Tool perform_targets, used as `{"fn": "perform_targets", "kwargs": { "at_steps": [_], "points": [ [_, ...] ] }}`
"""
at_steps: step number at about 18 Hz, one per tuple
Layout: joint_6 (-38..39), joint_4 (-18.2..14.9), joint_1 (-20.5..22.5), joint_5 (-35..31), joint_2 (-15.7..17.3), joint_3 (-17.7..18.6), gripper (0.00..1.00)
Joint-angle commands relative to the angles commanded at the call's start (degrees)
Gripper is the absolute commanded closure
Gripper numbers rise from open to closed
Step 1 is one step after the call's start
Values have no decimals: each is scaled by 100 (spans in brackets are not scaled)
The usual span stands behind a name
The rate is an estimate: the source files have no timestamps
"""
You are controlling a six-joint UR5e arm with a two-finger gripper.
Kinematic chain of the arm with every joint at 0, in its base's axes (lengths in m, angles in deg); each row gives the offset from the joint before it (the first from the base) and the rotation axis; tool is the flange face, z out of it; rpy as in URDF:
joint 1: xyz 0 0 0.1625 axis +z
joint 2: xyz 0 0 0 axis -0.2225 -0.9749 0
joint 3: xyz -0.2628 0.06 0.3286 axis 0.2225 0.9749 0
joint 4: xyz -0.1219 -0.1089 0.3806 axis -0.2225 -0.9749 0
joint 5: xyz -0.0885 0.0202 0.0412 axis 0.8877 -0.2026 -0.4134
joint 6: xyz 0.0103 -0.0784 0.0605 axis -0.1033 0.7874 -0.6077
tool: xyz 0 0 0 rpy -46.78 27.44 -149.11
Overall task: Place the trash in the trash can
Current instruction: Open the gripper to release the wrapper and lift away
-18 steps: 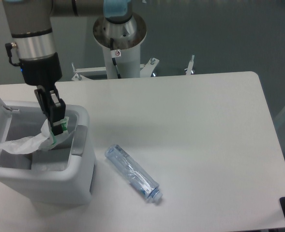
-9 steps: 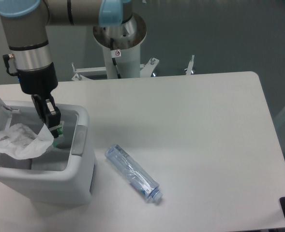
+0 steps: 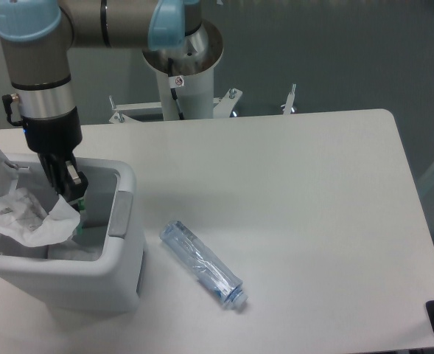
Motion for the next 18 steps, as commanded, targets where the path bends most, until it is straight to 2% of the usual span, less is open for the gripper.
{"fn": "perform_targets", "kwargs": {
  "at_steps": [1,2,3,11,18],
  "points": [
    [62,9,17,0,9,0,32],
    [71,44,18,-43,27,0,5],
    [88,53,26,-61,88,-9,1],
    [379,18,167,-122,527,105,0],
    [510,35,325,-141,651,185,0]
  ]
}}
